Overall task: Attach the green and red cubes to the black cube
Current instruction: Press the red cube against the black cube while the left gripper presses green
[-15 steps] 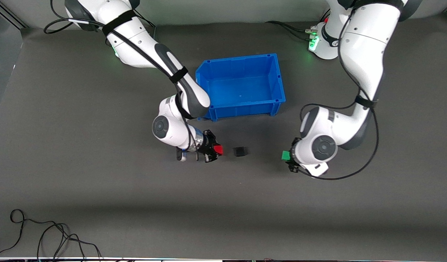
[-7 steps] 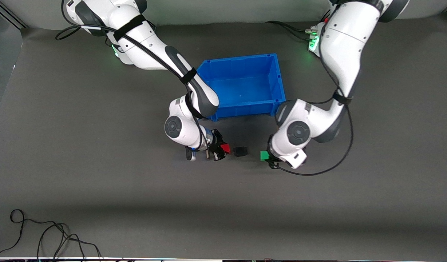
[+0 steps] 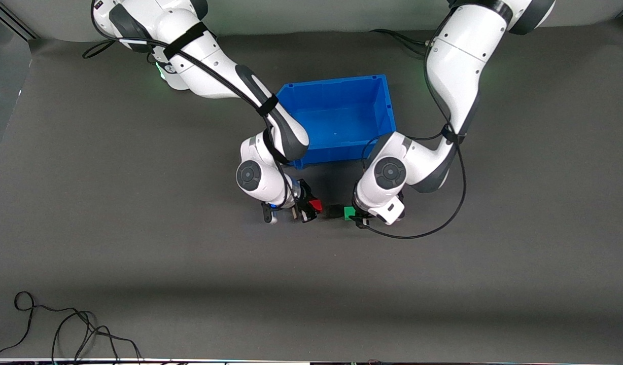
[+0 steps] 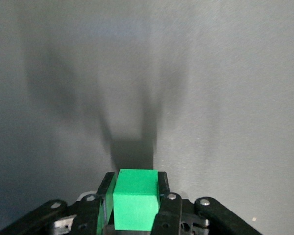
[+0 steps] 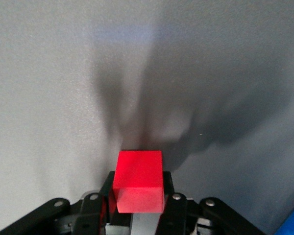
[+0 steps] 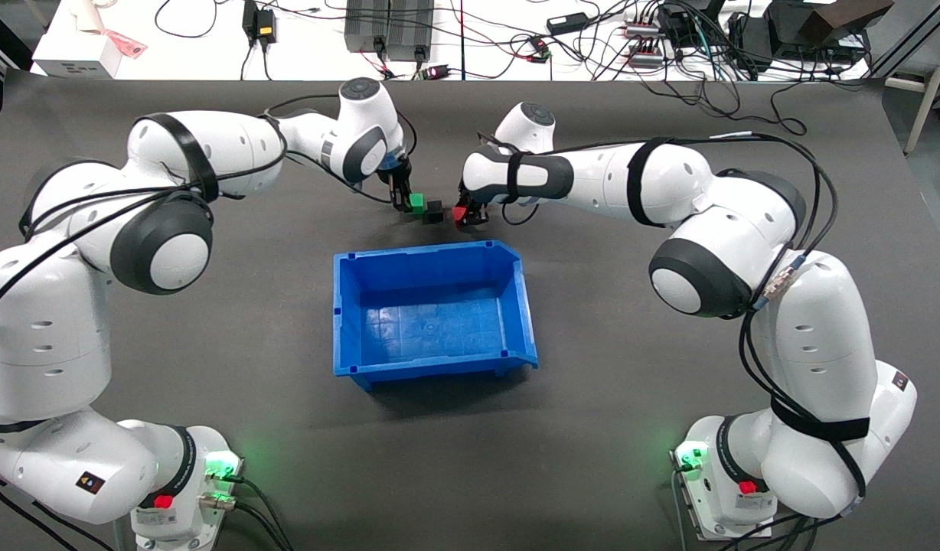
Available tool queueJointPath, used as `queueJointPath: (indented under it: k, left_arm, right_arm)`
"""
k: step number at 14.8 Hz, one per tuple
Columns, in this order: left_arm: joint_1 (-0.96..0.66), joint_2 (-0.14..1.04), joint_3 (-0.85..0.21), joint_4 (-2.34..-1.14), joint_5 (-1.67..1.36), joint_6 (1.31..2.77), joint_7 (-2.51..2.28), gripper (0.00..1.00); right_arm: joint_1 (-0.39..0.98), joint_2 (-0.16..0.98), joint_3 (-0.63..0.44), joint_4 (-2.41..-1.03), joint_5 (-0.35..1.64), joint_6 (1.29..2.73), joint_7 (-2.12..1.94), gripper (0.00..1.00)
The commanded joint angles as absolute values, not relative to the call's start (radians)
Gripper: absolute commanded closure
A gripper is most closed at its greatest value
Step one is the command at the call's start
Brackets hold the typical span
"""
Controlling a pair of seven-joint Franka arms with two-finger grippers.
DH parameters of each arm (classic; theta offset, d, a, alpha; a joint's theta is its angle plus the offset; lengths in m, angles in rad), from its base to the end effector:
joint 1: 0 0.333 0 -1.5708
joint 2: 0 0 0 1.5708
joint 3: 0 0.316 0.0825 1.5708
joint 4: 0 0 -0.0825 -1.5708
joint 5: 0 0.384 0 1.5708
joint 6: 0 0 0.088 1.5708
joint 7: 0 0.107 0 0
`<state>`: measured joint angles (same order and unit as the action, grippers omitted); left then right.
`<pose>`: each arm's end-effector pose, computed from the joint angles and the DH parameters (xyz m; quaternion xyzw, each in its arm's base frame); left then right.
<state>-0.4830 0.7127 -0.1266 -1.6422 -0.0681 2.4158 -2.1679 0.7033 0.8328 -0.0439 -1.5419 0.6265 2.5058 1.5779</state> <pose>0.5750 -0.3888 0.2072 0.6801 0.7296 -0.0573 0.0434 0.5651 0.4389 0.1703 -0.7543 0.6268 0.1370 0.1389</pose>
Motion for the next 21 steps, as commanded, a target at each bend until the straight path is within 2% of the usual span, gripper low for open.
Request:
queueJointPath:
  k: [1, 14, 15, 16, 17, 19, 20, 21]
  left_arm:
    - [-0.499, 0.719, -0.112, -1.646, -0.077, 2.434, -2.191, 1.00]
    - [-0.518, 0.715, -0.114, -1.644, -0.077, 2.424, -2.190, 1.00]
    - [-0.518, 0.713, -0.114, -1.644, -0.075, 2.424, -2.191, 0.99]
    - [-0.518, 0.713, -0.114, -1.644, -0.075, 2.424, -2.184, 0.86]
    - [-0.518, 0.713, -0.114, -1.644, -0.074, 2.425, -2.183, 0.69]
    - [-0.517, 0.710, -0.114, -1.640, -0.068, 2.419, -2.187, 0.36]
    - [-0.517, 0.706, -0.114, -1.637, -0.066, 2.413, -2.190, 0.07]
    - [-0.514, 0.698, -0.114, -1.637, -0.066, 2.407, -2.192, 0.00]
  right_arm:
    - [0.727, 0.868, -0.054, -1.487, 0.606, 2.519, 1.585, 1.00]
    - [0.739, 0.893, -0.052, -1.477, 0.621, 2.632, 1.700, 1.00]
    - [0.739, 0.893, -0.052, -1.477, 0.621, 2.632, 1.700, 0.97]
    - [0.739, 0.893, -0.052, -1.477, 0.621, 2.632, 1.700, 0.53]
    - [0.738, 0.893, -0.052, -1.476, 0.624, 2.632, 1.700, 0.01]
    - [0.735, 0.885, -0.055, -1.474, 0.624, 2.632, 1.689, 0.00]
    - [0.727, 0.874, -0.061, -1.470, 0.615, 2.626, 1.681, 0.00]
    - [0.721, 0.865, -0.066, -1.471, 0.612, 2.620, 1.680, 0.00]
